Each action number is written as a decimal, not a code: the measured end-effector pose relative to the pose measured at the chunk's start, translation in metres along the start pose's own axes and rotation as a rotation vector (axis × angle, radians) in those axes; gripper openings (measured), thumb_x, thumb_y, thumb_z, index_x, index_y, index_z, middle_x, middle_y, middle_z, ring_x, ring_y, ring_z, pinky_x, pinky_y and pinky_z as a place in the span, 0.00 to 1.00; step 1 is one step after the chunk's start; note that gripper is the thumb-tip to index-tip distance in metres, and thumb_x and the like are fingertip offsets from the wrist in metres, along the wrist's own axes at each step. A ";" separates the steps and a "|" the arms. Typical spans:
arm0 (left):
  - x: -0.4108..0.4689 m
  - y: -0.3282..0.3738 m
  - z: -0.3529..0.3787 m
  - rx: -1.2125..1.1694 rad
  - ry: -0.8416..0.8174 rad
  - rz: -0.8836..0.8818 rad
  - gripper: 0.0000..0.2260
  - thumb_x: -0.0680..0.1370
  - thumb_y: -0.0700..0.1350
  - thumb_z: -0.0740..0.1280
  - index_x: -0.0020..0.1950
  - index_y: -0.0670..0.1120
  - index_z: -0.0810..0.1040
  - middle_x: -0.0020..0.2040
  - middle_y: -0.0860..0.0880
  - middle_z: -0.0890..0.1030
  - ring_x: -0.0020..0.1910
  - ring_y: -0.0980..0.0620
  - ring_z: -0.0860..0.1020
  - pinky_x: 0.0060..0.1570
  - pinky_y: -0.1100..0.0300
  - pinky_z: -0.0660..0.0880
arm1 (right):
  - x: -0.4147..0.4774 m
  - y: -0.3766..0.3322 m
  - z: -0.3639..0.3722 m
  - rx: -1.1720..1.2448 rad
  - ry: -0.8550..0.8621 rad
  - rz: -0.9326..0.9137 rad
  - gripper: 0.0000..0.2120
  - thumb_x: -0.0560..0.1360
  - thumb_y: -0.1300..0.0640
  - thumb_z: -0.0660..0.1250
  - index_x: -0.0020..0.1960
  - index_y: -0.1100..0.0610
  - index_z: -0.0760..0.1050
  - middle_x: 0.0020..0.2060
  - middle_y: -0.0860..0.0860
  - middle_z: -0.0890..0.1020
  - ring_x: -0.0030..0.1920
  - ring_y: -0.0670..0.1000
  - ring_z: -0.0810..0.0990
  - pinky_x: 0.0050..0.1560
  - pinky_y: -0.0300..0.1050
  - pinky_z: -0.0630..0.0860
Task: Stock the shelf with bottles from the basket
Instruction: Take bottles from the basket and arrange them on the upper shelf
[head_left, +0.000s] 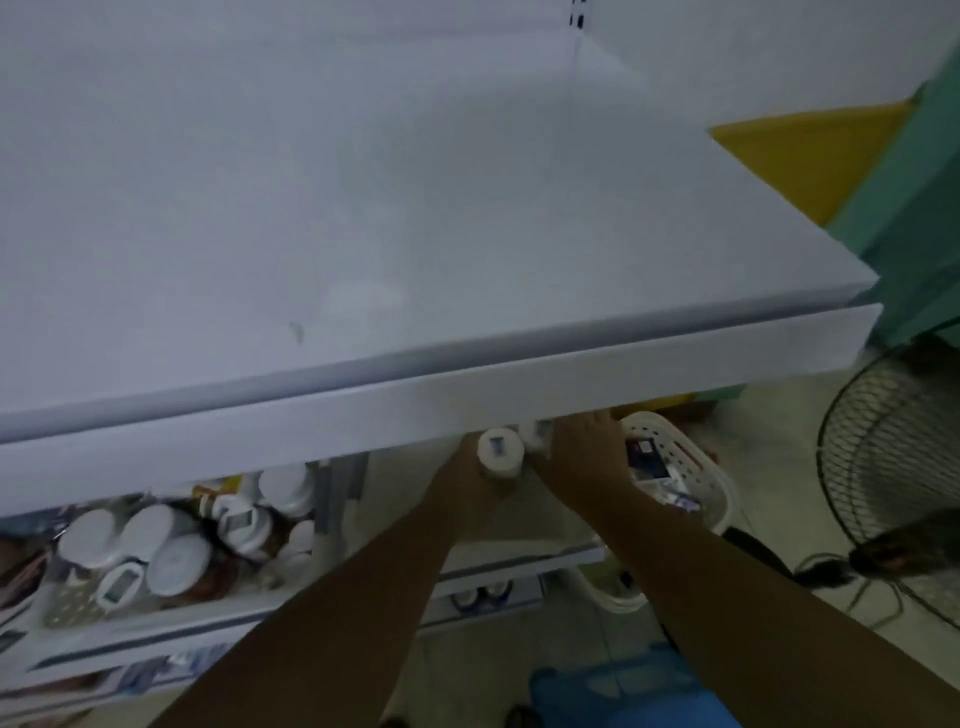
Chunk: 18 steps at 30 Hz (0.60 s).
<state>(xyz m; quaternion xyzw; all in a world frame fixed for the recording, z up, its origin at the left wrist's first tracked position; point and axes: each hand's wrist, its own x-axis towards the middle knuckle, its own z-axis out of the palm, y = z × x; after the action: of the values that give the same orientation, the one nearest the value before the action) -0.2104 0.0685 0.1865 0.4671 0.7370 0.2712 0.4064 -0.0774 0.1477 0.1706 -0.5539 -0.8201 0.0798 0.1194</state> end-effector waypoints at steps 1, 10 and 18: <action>0.000 -0.001 0.000 -0.034 0.002 0.005 0.18 0.72 0.40 0.71 0.61 0.45 0.74 0.58 0.44 0.78 0.57 0.47 0.76 0.59 0.54 0.73 | -0.001 0.000 0.001 0.043 0.002 0.027 0.20 0.69 0.45 0.63 0.56 0.56 0.71 0.53 0.56 0.76 0.56 0.58 0.74 0.53 0.53 0.73; -0.103 0.004 -0.079 -0.470 0.125 -0.056 0.17 0.68 0.50 0.74 0.56 0.51 0.78 0.52 0.50 0.84 0.50 0.54 0.82 0.49 0.57 0.80 | -0.056 -0.056 -0.056 0.929 -0.219 0.000 0.20 0.61 0.53 0.77 0.48 0.49 0.70 0.43 0.47 0.78 0.43 0.46 0.79 0.43 0.38 0.77; -0.273 -0.021 -0.167 -0.930 0.335 0.014 0.27 0.67 0.59 0.65 0.60 0.45 0.78 0.56 0.41 0.83 0.56 0.40 0.81 0.59 0.41 0.74 | -0.163 -0.213 -0.128 1.822 -0.690 0.128 0.20 0.64 0.53 0.67 0.54 0.57 0.77 0.45 0.55 0.86 0.44 0.55 0.84 0.37 0.49 0.81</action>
<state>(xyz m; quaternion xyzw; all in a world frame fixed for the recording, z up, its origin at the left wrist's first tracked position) -0.2984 -0.1915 0.3518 0.1911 0.5901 0.6453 0.4459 -0.1723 -0.0834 0.3322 -0.2391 -0.4024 0.8473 0.2509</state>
